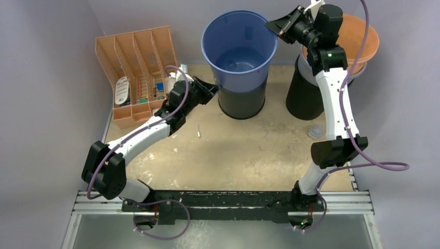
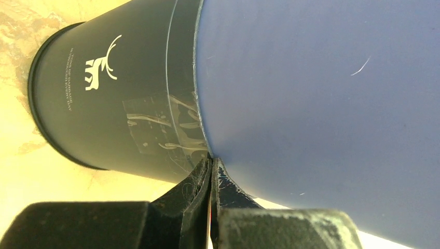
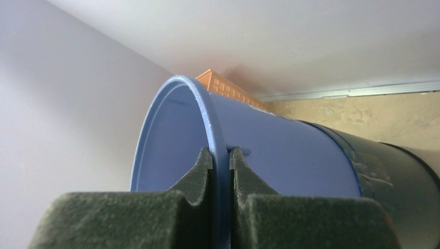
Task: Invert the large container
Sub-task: Adjust the container in the container.
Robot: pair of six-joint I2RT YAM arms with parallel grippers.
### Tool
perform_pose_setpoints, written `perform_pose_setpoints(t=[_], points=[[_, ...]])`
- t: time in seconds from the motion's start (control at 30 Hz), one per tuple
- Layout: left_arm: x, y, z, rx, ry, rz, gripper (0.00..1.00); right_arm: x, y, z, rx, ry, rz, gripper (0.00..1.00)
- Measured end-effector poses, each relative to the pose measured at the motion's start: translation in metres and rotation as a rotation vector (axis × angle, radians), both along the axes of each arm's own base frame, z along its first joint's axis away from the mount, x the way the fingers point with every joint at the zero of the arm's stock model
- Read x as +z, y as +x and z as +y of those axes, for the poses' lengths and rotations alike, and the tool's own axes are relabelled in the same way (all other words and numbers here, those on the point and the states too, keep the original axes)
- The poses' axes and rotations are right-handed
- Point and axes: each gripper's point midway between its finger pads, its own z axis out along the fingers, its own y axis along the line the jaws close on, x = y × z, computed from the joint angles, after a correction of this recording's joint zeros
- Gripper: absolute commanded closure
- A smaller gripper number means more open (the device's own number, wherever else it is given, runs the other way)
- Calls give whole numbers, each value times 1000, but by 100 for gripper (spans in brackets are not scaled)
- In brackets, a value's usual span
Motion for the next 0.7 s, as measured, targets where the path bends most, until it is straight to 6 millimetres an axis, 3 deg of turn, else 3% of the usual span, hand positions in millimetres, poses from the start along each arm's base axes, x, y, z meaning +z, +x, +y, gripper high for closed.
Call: perform_pose_setpoints(t=[0.17, 0.4, 0.7], points=[[-4, 1, -4, -7, 13, 18, 100, 13, -7, 6, 20, -1, -31, 100], [-35, -1, 2, 16, 87, 107, 100, 18, -14, 14, 69, 35, -25, 100], [-42, -2, 11, 32, 167, 118, 100, 20, -21, 21, 101, 48, -10, 100]])
